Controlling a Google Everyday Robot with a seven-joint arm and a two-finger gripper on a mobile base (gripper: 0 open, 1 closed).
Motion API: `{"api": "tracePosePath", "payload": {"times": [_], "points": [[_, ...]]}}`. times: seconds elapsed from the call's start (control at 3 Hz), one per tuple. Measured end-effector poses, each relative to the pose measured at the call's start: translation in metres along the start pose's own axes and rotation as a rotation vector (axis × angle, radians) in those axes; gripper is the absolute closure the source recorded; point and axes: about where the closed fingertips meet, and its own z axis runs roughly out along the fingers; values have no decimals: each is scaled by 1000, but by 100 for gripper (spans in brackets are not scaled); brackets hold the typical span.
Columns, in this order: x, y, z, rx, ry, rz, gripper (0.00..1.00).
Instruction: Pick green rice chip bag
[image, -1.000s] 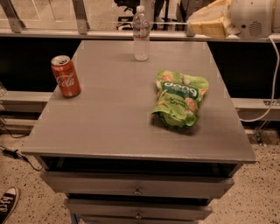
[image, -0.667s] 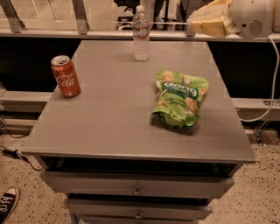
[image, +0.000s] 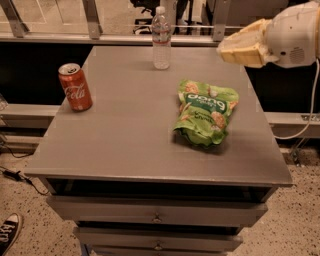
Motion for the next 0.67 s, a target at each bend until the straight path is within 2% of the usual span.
{"api": "tracePosePath", "payload": {"times": [0.67], "points": [[37,40,4,-57,88,-9,8]]}}
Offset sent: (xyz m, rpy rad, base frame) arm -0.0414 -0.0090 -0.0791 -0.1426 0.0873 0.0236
